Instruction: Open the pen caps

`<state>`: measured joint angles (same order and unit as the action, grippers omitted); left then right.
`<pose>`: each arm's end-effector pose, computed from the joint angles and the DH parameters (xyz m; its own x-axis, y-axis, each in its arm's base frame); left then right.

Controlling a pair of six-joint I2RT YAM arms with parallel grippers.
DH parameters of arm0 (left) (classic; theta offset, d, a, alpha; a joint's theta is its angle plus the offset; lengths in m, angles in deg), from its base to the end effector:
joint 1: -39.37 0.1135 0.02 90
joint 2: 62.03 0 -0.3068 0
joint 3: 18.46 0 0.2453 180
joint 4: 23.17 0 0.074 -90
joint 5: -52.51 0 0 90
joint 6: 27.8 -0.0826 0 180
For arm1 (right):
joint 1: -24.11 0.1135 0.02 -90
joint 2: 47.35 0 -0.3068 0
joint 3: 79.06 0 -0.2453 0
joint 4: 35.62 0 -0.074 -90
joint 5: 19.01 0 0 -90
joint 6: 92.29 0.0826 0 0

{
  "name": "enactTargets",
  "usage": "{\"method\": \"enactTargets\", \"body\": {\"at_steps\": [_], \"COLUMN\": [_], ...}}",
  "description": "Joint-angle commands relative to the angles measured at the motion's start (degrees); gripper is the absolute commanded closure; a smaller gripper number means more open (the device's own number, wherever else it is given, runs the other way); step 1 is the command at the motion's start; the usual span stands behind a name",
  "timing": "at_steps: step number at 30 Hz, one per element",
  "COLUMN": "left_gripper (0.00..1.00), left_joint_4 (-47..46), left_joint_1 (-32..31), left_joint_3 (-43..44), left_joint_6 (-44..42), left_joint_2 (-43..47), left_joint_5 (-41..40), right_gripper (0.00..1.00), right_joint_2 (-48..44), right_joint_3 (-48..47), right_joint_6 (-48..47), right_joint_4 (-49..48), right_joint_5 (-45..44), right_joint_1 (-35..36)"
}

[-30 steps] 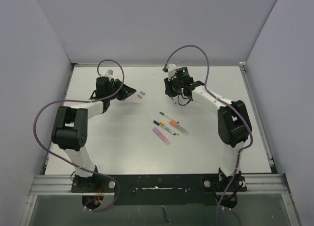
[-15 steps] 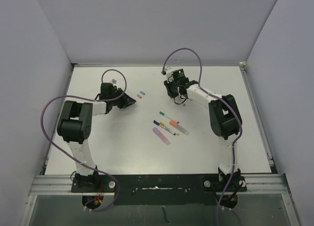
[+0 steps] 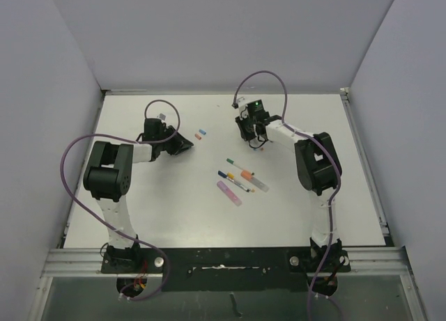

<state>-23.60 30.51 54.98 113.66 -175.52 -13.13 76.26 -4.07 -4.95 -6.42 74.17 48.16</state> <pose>0.4345 -0.1022 0.1419 -0.7479 -0.6046 -0.2742 -0.2098 0.6072 -0.7664 0.4798 0.2191 0.1749 -0.6553 -0.3432 -0.6729 -0.4719 0.8816 0.0099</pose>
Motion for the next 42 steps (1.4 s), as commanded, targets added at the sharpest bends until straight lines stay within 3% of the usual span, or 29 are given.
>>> {"method": "enactTargets", "body": {"at_steps": [1,11,17,19,22,24,25,29,32,37,42], "left_gripper": [0.79,0.76,0.68,0.6,0.33,0.08,0.03,0.02,0.02,0.02,0.02], "left_joint_4": [-1.1,-1.9,-9.0,-13.2,-18.4,-19.6,-19.6,-21.6,-24.4,-27.4,-31.9], "left_joint_1": [-0.1,0.3,0.8,0.9,0.8,0.9,0.9,0.8,0.8,0.8,0.8], "left_joint_3": [2.1,0.7,-3.9,-5.7,-8.0,-8.8,-8.8,-10.0,-11.1,-11.8,-13.3], "left_joint_6": [-0.3,0.8,3.1,3.3,4.7,5.1,5.0,5.2,5.7,6.4,8.2], "left_joint_2": [-1.3,0.2,6.6,9.2,12.9,14.9,15.6,18.2,19.5,20.1,20.0], "left_joint_5": [-0.3,-0.1,0.3,1.4,1.7,1.7,1.8,2.4,2.9,4.2,4.5], "right_gripper": [1.0,1.0,1.0,0.99,0.93,0.87,0.84,0.79,0.67,0.57,0.51], "right_joint_2": [0.1,0.8,1.4,1.7,2.2,2.4,2.6,2.8,2.9,1.6,-3.2], "right_joint_3": [-2.2,-2.1,-2.4,-2.4,-2.6,-2.7,-2.8,-2.8,-2.8,-2.2,0.0], "right_joint_6": [-0.5,-0.2,-0.2,-0.2,-0.2,-0.1,0.0,0.2,0.3,0.8,1.1], "right_joint_4": [-2.4,-2.2,-1.4,-1.2,-0.9,-0.8,-0.8,-0.8,-0.9,-2.0,-4.8], "right_joint_5": [0.4,1.1,1.0,1.0,1.2,1.4,1.4,1.5,1.5,1.5,2.2], "right_joint_1": [-0.1,0.0,0.0,0.0,0.0,0.0,0.0,0.0,0.0,0.0,0.0]}}
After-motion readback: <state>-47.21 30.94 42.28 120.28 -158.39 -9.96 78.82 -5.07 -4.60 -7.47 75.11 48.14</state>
